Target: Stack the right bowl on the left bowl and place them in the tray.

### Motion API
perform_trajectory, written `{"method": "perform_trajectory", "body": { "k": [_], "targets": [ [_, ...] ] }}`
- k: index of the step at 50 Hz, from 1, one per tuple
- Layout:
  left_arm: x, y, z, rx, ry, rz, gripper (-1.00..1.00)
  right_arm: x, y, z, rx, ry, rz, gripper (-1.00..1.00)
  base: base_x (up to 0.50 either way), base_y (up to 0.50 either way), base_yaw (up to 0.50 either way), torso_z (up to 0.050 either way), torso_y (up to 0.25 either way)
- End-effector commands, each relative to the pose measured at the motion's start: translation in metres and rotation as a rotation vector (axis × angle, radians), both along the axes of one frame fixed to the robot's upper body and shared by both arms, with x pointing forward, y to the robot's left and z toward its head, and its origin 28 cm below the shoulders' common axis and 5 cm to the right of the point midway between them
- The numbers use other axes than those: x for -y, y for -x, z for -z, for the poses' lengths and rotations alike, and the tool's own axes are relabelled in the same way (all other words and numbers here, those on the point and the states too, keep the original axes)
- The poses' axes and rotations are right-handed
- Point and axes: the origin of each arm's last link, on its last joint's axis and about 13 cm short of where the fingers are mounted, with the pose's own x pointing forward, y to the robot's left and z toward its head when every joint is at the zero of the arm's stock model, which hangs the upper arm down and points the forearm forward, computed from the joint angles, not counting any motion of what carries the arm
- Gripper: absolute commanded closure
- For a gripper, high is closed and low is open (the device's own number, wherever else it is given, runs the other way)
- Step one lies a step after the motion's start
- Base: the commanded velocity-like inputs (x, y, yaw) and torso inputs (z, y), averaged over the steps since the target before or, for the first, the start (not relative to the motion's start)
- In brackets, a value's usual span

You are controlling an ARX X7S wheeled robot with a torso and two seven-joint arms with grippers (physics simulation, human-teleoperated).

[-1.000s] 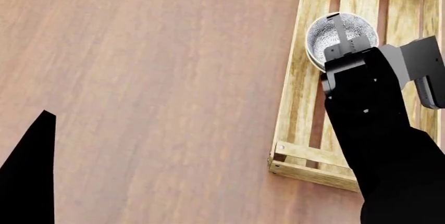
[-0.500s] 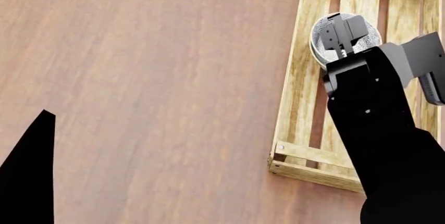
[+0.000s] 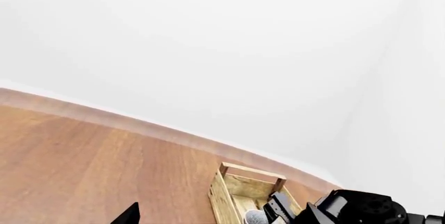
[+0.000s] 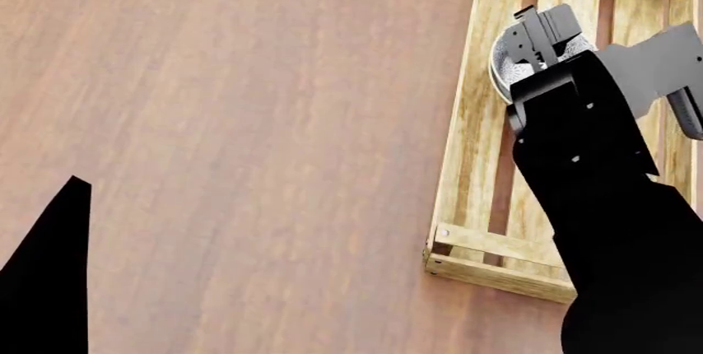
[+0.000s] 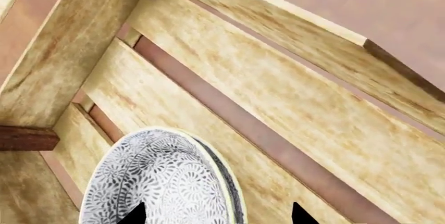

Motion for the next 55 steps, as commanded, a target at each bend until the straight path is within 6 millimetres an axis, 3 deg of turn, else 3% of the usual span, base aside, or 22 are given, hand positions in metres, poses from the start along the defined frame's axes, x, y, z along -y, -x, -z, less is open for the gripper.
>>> {"method": "perform_trajectory", "body": {
  "k": [1,30,38,55],
  "targets": [
    [0.001,0.001,0.0,0.0,-0.001,0.001,-1.0,0.002,0.0,0.0,-0.049,0.056,0.034,-1.0,0.0,0.0,0.0,0.0,0.0],
    [0.001,0.003,-0.002,0.005,0.001,0.008,-1.0,-0.009,-0.002,-0.022,-0.036,0.1,0.052,-1.0,0.0,0.0,0.0,0.0,0.0],
    [0.001,0.004,-0.003,0.005,0.004,0.013,-1.0,-0.01,-0.001,-0.037,-0.001,0.132,0.063,-1.0,0.0,0.0,0.0,0.0,0.0],
    [0.002,0.009,-0.008,0.022,0.01,0.023,-1.0,-0.023,0.043,-0.056,0.092,0.199,-0.01,-1.0,0.0,0.0,0.0,0.0,0.0]
  ]
}}
